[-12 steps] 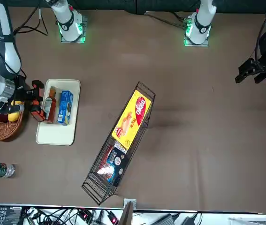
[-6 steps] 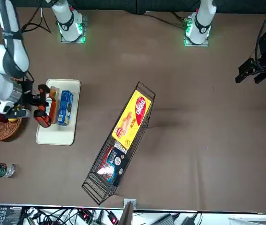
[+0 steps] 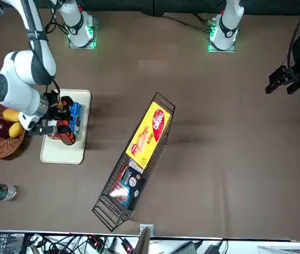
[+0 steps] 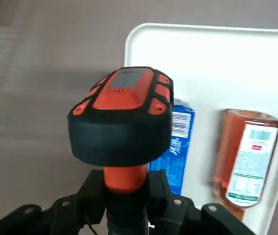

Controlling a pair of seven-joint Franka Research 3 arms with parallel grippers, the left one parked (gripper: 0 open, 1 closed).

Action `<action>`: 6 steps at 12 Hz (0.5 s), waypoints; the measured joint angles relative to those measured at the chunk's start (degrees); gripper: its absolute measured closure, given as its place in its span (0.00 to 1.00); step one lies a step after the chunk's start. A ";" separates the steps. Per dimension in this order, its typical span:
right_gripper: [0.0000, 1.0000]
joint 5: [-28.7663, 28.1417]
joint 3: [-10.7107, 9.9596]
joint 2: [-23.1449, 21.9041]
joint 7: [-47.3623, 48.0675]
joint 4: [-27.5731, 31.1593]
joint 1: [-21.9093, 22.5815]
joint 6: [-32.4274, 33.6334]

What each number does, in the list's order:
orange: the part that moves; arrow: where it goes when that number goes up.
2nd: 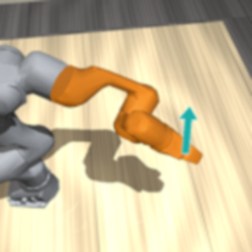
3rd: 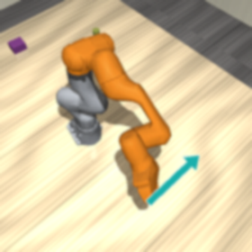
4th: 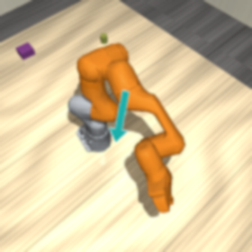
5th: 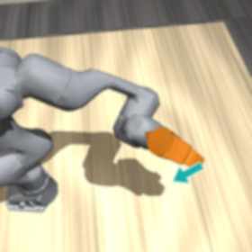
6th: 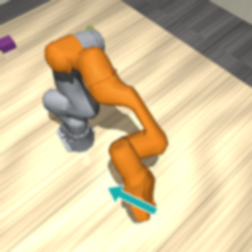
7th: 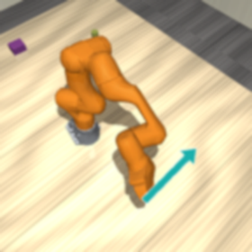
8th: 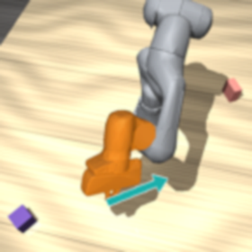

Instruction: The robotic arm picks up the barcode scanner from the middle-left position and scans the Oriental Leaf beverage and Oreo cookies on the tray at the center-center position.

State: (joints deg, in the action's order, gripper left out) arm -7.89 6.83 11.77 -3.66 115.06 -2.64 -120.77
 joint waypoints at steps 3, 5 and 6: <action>0.56 -0.08 -0.01 0.45 0.68 0.01 1.39 -1.02; 0.56 -1.25 -0.03 1.10 0.68 0.21 2.15 -2.43; 0.56 -1.62 -0.03 1.39 0.68 0.61 2.85 -3.79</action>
State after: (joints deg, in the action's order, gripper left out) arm -9.51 6.80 13.16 -2.99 115.68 0.22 -124.56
